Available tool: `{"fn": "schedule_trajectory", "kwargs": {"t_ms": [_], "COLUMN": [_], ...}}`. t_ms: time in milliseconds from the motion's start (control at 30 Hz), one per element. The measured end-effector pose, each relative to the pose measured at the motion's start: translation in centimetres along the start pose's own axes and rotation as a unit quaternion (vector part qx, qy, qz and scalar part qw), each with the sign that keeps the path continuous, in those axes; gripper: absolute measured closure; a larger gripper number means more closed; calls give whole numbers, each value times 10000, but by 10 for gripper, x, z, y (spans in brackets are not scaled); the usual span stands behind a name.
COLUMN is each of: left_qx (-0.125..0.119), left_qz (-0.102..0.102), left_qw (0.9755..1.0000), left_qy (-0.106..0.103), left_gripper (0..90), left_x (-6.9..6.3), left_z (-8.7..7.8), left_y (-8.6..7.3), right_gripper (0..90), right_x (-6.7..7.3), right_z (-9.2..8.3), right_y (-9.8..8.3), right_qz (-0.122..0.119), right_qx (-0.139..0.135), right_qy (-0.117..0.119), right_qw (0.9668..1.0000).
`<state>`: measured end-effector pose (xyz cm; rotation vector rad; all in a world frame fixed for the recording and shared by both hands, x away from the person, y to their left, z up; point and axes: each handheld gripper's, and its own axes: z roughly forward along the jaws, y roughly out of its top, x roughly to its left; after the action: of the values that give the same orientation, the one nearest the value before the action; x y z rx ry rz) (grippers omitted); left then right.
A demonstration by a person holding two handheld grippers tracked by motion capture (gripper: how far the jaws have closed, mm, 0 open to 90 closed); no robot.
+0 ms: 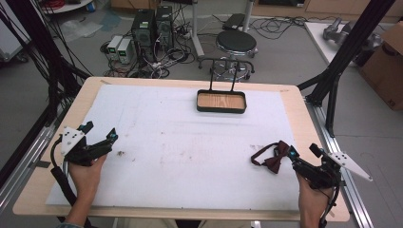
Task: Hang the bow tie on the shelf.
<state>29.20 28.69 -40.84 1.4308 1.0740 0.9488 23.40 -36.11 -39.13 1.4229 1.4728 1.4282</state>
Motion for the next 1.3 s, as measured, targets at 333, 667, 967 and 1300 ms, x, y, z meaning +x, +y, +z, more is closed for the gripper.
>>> {"fn": "schedule_trajectory", "kwargs": {"t_ms": [333, 667, 967, 1300], "left_qx": [-7, -71, -100, -88], "left_qz": [73, 84, 76, 86], "left_qw": [10000, 9999, 9999, 9999], "left_qy": [-27, -4, -56, -55], "left_gripper": [154, 154, 154, 155], "left_x": [-1, 0, 0, -1], "left_z": [-1, -4, -4, -3], "left_y": [-1, -1, -2, -2], "right_gripper": [111, 112, 114, 142], "right_x": [2, 5, 4, 4], "right_z": [0, 2, 6, 15], "right_y": [0, -1, -3, -10], "right_qz": [-7, -22, 43, 86], "right_qx": [-13, 16, 129, 344], "right_qy": [-52, -86, -129, -153], "right_qw": [10000, 10000, 9998, 9993]}}
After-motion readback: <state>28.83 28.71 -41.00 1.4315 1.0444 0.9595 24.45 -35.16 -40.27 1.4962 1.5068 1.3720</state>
